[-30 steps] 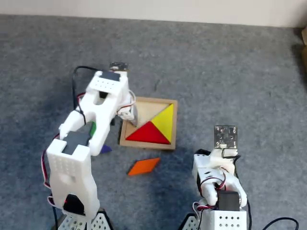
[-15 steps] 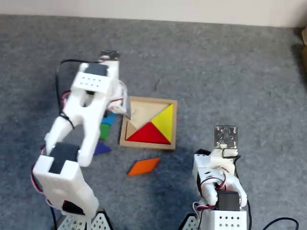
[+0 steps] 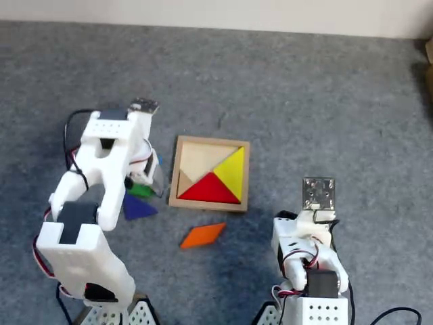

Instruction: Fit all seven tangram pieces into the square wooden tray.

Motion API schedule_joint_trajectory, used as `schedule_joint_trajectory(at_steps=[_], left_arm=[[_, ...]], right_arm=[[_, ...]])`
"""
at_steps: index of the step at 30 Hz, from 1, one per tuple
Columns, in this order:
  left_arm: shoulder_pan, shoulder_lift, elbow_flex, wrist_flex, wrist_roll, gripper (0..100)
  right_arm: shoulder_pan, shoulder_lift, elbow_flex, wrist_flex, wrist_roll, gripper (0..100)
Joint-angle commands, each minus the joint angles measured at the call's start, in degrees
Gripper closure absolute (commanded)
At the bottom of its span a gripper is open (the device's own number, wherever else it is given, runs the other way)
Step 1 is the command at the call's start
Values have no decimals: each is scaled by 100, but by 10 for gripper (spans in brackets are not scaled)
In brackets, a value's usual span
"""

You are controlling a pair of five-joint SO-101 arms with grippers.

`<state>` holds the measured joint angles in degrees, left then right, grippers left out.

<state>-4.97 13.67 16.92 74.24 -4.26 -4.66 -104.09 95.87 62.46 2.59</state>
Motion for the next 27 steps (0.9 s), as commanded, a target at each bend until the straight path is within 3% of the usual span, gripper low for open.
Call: schedule_joint_trajectory(at_steps=[1,6,10,22,27], left_arm=[[-66,-330,330,-607,-62,748],[-75,-330,734,-1099,-44,761],[-84,-338,716,-1134,-53,806],[-321,-321,505,-1134,-53,784],[-312,-321,488,-1108,-62,877]], right_arm=[[57,-31,593,-189,-53,993],[57,-31,593,-189,-53,993],[57,-31,593,-189,-53,993],[57,-31,593,-189,-53,993],[57,-31,593,-189,-53,993]])
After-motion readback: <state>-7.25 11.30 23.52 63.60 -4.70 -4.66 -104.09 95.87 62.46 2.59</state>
